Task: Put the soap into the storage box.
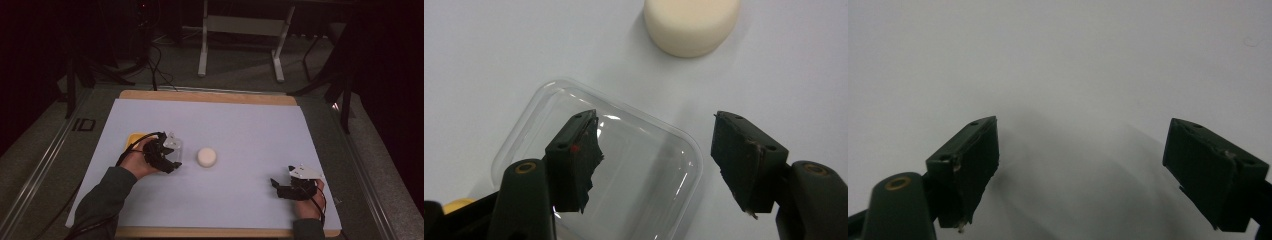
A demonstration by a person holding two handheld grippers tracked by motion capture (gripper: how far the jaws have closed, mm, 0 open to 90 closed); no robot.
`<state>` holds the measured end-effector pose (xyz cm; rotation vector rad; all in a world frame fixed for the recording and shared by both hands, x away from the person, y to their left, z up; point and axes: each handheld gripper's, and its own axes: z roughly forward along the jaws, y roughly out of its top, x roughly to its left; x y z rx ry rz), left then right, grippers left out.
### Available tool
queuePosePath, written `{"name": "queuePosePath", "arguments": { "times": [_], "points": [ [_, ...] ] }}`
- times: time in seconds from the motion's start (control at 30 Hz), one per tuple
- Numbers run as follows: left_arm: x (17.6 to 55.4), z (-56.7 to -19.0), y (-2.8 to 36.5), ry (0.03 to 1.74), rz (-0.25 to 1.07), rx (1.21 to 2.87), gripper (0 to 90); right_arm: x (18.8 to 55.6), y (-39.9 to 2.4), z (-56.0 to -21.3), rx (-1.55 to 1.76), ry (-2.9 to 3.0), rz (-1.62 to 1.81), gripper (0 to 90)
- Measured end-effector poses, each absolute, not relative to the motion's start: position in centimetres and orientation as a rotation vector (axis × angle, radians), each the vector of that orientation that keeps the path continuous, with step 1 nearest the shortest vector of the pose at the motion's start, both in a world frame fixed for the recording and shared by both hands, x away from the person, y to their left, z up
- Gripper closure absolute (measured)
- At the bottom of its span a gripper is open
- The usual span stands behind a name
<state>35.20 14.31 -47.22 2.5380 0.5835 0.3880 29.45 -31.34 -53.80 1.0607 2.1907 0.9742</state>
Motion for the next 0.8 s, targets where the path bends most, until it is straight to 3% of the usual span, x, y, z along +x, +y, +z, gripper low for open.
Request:
{"name": "queuePosePath", "arguments": {
  "times": [0.8],
  "points": [
    [36.2, -47.5, 12.9, 0.552, 0.343, 2.583, 33.9, 29.4, -31.3, -53.8, 1.057, 2.189, 0.976, 14.8]
  ]
}}
